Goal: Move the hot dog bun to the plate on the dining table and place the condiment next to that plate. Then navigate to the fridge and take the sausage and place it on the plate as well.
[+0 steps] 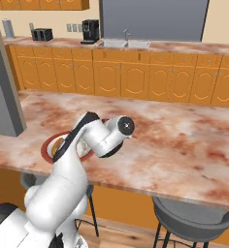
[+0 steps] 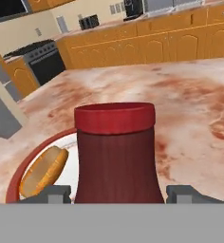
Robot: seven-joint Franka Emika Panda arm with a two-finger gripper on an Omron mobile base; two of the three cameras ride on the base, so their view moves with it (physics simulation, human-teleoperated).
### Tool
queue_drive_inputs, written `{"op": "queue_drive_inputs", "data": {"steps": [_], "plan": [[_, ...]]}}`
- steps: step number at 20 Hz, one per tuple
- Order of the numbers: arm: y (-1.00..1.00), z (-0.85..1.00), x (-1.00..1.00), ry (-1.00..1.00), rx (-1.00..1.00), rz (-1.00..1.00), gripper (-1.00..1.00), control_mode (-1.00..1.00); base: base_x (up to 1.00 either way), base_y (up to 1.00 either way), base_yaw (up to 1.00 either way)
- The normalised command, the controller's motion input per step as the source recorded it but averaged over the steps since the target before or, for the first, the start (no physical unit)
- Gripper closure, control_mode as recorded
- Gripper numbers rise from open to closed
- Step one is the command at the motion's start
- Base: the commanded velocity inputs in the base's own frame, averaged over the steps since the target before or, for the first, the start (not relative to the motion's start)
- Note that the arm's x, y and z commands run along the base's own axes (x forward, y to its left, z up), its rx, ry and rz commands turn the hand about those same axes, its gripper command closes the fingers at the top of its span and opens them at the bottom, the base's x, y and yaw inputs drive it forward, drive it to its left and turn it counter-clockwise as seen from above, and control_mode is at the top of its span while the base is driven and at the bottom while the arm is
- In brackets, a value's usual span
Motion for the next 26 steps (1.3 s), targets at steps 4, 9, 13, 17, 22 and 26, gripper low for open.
{"op": "queue_drive_inputs", "data": {"steps": [4,9,13,17,22,26], "plan": [[0.05,-0.65,0.89,0.0,-0.01,0.35,1.0,-1.0,0.0,0.0,0.0],[0.22,-0.29,0.7,0.0,0.0,0.22,1.0,-1.0,0.0,0.0,0.0],[0.0,-0.18,0.2,-0.08,0.01,0.16,1.0,-1.0,0.0,0.0,0.0],[0.0,-0.3,0.03,-0.03,0.0,0.12,1.0,-1.0,0.0,0.0,0.0],[0.07,-0.34,0.03,-0.01,0.03,0.09,1.0,-1.0,0.0,0.0,0.0],[0.2,-0.24,0.35,0.0,0.09,0.1,1.0,-1.0,0.0,0.0,0.0]]}}
